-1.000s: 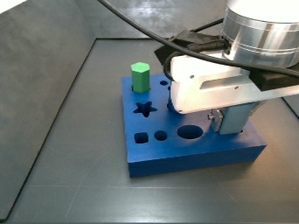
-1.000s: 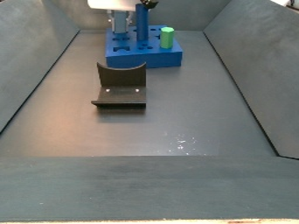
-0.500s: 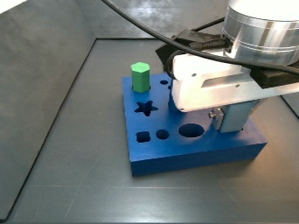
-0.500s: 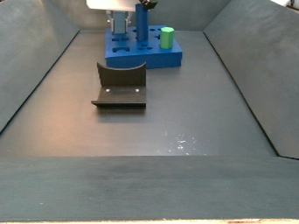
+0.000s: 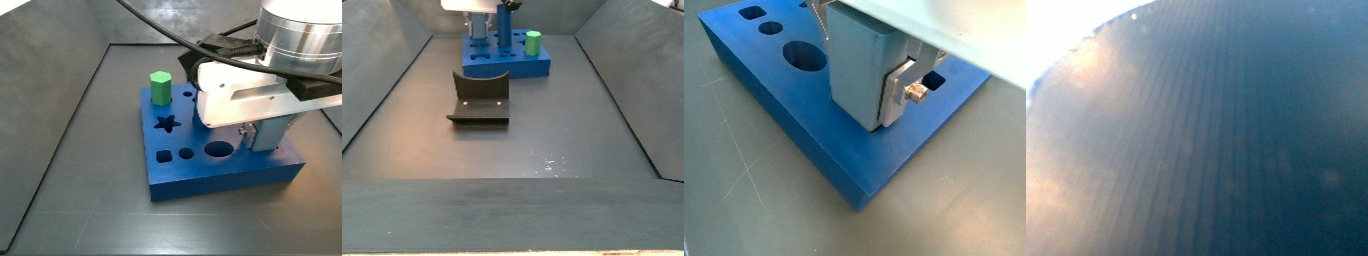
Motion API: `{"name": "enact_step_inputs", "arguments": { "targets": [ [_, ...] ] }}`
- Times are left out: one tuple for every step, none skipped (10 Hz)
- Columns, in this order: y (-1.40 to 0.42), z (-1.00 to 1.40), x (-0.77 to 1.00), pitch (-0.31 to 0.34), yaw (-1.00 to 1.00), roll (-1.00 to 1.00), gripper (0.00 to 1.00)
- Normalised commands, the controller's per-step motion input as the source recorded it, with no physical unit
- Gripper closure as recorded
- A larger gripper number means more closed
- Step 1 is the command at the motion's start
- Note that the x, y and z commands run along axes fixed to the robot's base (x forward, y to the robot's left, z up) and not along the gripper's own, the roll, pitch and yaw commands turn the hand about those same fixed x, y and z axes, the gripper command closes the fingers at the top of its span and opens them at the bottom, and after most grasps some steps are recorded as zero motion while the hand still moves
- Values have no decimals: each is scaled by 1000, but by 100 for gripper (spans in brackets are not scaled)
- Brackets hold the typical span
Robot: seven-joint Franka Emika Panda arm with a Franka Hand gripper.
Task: Pick up the rectangle object. Move to above the board. Insert the rectangle object.
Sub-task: Insert the rectangle object.
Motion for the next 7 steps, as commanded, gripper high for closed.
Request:
{"name": "enact_step_inputs", "arguments": {
  "targets": [
    [0,-1000,83,0,0,0,100],
    [0,-1000,74,0,0,-46,100],
    [0,-1000,66,0,0,-131,100],
    [0,-894,83,0,0,-271,100],
    [57,-183,0,0,0,-269,100],
    [0,0,0,0,0,-49,100],
    [0,0,0,0,0,-20,100]
  ]
}}
